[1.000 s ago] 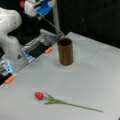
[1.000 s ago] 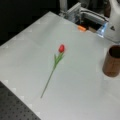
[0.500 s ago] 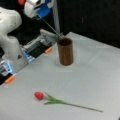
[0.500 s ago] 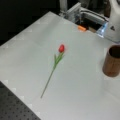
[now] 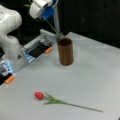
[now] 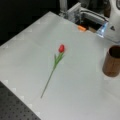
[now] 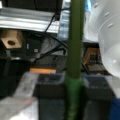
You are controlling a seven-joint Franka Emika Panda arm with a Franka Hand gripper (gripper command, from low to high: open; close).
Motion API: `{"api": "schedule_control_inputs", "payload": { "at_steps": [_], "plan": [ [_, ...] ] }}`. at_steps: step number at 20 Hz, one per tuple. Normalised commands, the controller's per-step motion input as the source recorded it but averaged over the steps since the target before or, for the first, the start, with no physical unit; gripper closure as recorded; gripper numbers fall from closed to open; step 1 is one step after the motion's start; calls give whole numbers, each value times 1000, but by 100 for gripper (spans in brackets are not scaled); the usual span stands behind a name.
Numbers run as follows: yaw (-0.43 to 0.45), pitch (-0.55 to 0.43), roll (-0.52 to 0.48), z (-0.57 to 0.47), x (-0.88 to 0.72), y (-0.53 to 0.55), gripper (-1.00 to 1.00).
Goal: Flower insertion into a vase
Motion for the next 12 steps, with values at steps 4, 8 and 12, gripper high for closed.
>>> {"api": "schedule_control_inputs", "payload": {
  "at_steps": [4,8,12],
  "plan": [
    [-47,268,-166,72,217,-24,100],
    [-24,250,-194,88,242,-46,100],
    [-25,299,-191,113,281,-22,100]
  ]
}}
